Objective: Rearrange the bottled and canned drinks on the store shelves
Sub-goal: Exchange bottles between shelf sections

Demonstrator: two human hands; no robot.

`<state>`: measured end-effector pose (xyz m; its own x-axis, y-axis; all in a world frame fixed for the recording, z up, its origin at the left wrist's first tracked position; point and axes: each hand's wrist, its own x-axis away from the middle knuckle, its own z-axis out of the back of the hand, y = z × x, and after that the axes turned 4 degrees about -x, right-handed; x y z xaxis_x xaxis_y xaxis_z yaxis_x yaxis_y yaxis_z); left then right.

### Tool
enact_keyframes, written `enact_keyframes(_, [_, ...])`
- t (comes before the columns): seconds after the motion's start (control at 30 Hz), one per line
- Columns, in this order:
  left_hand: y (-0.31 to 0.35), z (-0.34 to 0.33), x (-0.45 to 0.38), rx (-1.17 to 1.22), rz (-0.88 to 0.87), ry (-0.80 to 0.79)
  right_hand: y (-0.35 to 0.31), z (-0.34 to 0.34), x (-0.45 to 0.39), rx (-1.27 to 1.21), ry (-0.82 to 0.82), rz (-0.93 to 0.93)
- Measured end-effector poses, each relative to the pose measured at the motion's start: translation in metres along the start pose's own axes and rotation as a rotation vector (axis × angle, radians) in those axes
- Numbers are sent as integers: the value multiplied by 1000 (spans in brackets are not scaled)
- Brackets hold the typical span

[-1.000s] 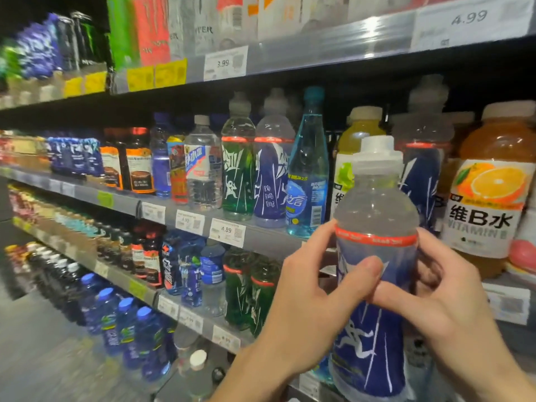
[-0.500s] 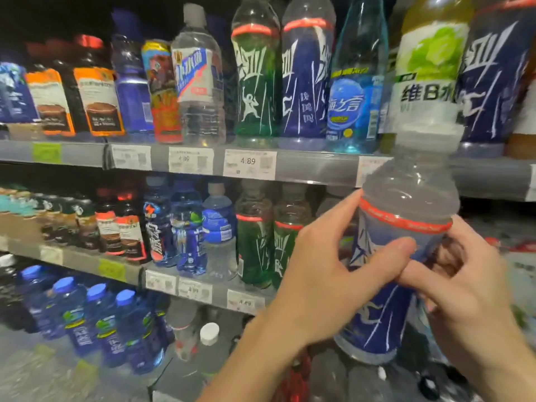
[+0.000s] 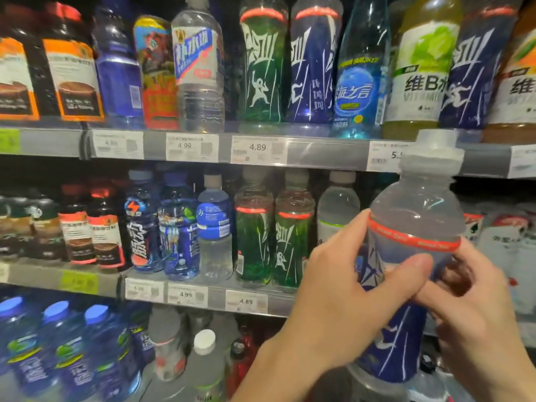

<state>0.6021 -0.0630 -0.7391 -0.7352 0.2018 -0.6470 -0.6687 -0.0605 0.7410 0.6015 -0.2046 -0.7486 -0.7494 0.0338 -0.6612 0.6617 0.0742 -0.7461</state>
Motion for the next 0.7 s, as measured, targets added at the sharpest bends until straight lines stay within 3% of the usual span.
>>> enact_keyframes(0.33, [-17,44,0,87,5,-36,7,-35,-8,68,-66,-32])
enact_keyframes(0.5, [-40,62,5,124,6,31,29,-61,-20,59,-141,-79])
enact_keyframes(0.6, [-50,70,9,73,8,26,33,-64,-27,217,-187,-86])
enact_keyframes(0.7, [-54,71,7,-38,1,-15,35,-58,-22,216,-134,-79])
